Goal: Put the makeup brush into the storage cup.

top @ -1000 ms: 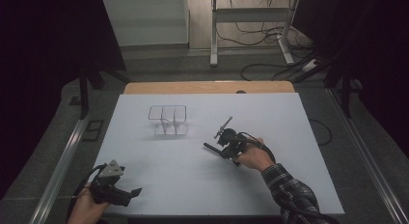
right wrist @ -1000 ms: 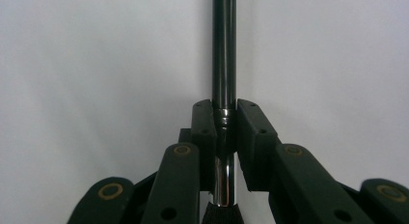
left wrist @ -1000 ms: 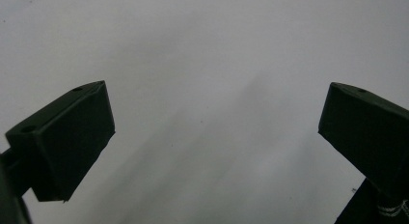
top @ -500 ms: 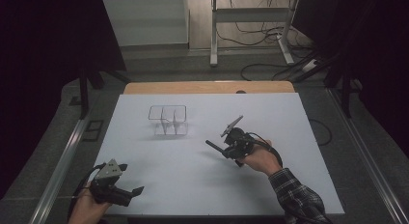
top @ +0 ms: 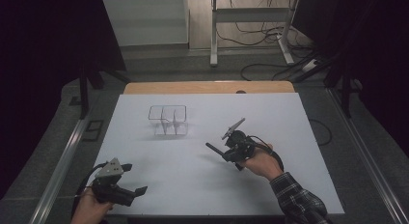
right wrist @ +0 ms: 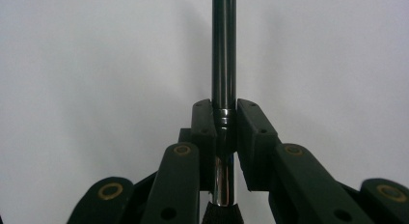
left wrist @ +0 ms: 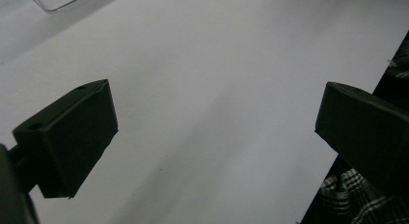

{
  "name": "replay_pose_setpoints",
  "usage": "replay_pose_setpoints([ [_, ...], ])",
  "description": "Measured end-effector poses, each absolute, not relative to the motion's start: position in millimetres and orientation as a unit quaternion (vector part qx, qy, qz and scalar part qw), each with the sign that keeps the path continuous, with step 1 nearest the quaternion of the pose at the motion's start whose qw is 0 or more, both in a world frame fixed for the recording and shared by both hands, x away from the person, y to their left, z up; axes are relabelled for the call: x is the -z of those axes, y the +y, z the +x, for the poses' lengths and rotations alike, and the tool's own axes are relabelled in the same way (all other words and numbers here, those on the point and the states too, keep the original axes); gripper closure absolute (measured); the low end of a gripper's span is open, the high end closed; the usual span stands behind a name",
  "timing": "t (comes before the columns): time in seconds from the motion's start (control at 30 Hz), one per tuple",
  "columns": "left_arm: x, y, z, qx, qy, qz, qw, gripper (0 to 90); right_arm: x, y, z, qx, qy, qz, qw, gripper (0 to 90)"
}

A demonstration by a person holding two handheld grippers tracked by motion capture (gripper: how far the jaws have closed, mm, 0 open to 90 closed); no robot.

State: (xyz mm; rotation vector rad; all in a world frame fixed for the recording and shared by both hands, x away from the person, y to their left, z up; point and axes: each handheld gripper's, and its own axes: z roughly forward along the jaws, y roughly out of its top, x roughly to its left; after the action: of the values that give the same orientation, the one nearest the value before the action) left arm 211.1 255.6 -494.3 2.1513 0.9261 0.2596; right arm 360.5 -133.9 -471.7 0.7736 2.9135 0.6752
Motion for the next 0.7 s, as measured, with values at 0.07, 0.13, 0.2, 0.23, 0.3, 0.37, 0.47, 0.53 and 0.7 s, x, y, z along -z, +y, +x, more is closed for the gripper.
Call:
replay_pose_setpoints([
  [0.07,494,252,212,-0.100,0.360,0.846,0.380,0.7,471,-135,359,-0.219,0.942,0.252,0.024,77.8],
  [0.13,494,249,212,-0.102,0.360,0.848,0.375,0.5,471,-135,358,-0.219,0.942,0.253,0.024,77.8],
  [0.2,493,246,213,-0.102,0.363,0.847,0.374,0.4,472,-135,358,-0.219,0.942,0.253,0.021,77.8],
  [0.23,492,244,214,-0.101,0.364,0.846,0.375,0.4,472,-135,357,-0.217,0.942,0.253,0.020,77.7],
  [0.3,491,241,215,-0.098,0.369,0.844,0.378,0.4,473,-134,356,-0.216,0.943,0.252,0.015,77.7],
  [0.37,489,238,217,-0.097,0.368,0.844,0.378,0.4,473,-134,355,-0.214,0.944,0.251,0.012,77.7],
  [0.47,487,232,220,-0.099,0.364,0.846,0.378,0.4,472,-133,354,-0.210,0.946,0.248,0.011,77.8],
  [0.53,485,228,221,-0.101,0.361,0.847,0.377,0.4,470,-133,353,-0.212,0.945,0.251,0.009,77.8],
  [0.7,482,217,228,-0.092,0.352,0.848,0.385,0.0,466,-134,351,-0.217,0.944,0.250,0.006,77.8],
])
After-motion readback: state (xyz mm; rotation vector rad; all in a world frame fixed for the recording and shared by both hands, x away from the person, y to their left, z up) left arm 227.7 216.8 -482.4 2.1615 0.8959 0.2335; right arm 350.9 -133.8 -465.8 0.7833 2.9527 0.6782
